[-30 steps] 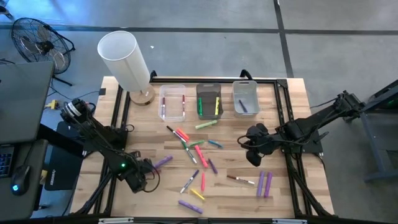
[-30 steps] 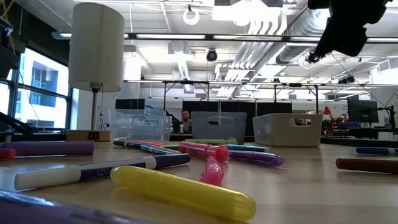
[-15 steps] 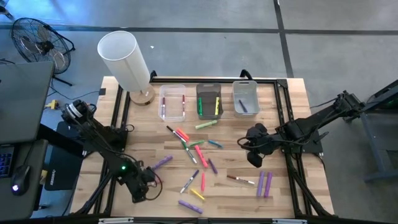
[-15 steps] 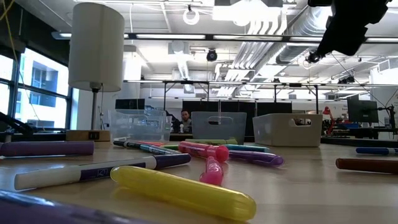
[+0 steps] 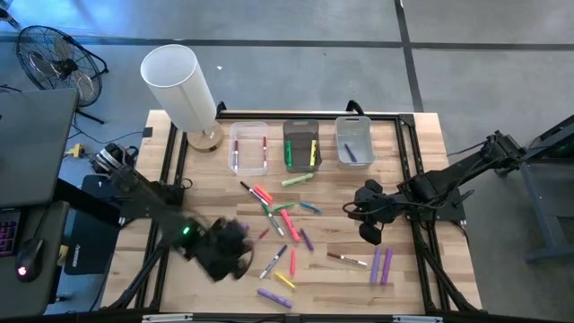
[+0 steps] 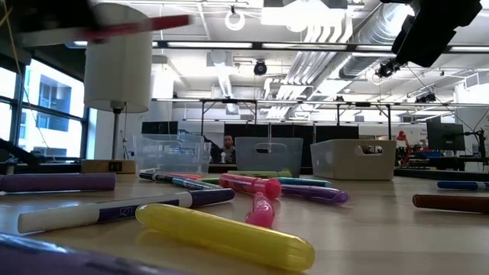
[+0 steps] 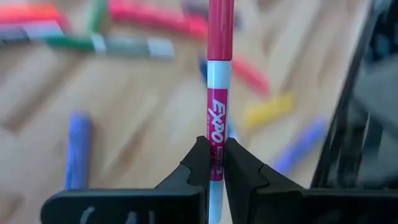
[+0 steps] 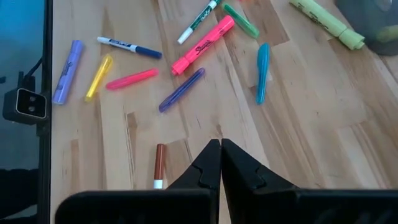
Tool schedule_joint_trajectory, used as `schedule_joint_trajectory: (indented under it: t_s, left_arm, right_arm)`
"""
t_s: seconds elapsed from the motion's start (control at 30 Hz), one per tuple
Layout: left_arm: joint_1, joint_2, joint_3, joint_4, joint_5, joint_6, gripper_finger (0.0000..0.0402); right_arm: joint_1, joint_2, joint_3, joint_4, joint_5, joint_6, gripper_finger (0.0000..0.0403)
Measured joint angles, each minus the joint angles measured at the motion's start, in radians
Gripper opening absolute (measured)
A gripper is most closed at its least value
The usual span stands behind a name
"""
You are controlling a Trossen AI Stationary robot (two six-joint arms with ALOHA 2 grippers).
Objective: Pick & Place Markers
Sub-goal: Put the pink dry erase marker into the transparent bin
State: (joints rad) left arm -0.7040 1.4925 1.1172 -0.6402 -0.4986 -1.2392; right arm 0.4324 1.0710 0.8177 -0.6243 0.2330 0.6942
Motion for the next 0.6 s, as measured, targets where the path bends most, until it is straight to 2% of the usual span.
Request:
schedule_joint_trajectory:
  t_s: [0.07, 0.2, 0.43, 0.6]
  left_arm:
    - [0.084, -0.001, 0.035, -0.016, 0.016, 0.0, 0.0018]
    - [0.292, -0.001, 0.085, -0.096, 0.134, 0.032, 0.0018]
    - [0.693, -0.001, 0.088, -0.169, 0.264, 0.245, 0.0019]
    - [0.925, -0.001, 0.088, -0.175, 0.324, 0.373, 0.0019]
  right_arm:
    - [0.0, 0.0, 0.0, 0.0, 0.005, -0.004, 0.0001]
    - [0.0, 0.0, 0.0, 0.0, 0.034, -0.004, 0.0002]
    - [0.0, 0.0, 0.0, 0.0, 0.063, 0.013, 0.0002]
    - [-0.001, 0.0, 0.0, 0.0, 0.134, 0.065, 0.0001]
